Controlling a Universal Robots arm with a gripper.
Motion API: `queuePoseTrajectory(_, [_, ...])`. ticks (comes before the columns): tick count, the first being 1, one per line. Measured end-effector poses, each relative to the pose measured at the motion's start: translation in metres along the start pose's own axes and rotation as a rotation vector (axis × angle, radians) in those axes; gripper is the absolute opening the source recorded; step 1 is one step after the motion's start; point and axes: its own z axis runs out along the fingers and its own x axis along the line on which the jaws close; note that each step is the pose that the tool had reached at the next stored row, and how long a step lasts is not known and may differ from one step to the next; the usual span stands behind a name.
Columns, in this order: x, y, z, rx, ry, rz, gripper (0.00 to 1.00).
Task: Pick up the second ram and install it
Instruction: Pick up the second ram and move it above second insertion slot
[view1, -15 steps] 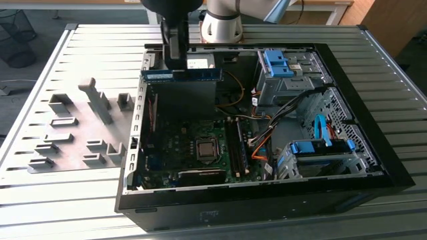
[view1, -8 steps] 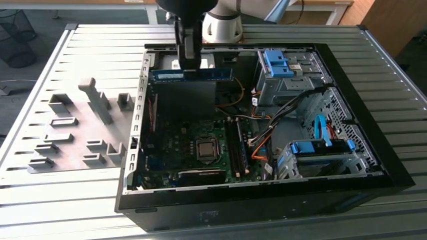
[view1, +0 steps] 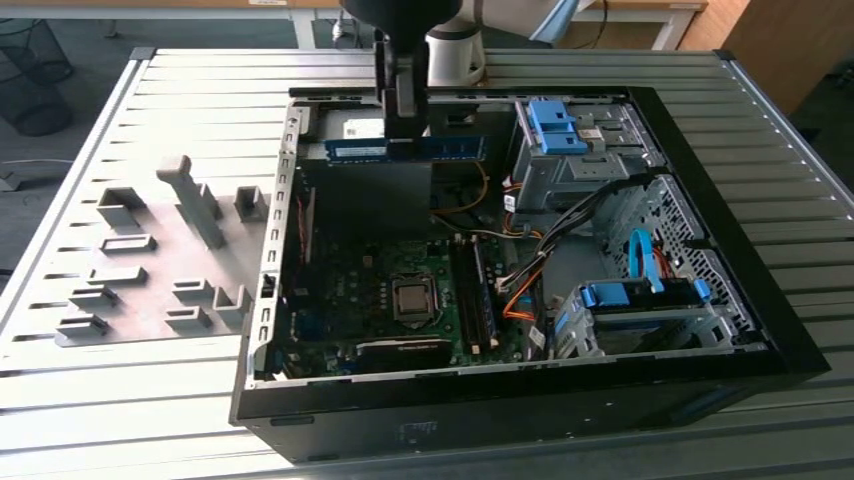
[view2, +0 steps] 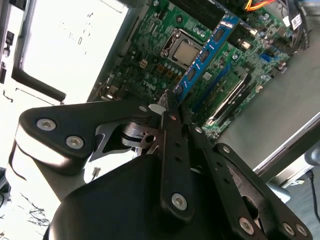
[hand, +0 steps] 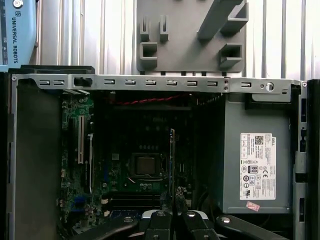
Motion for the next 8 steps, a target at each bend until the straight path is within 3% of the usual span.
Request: queuePoseTrajectory(8, [0.0,-0.0115,-0.0001,0.0,0.0,0.0,0.14])
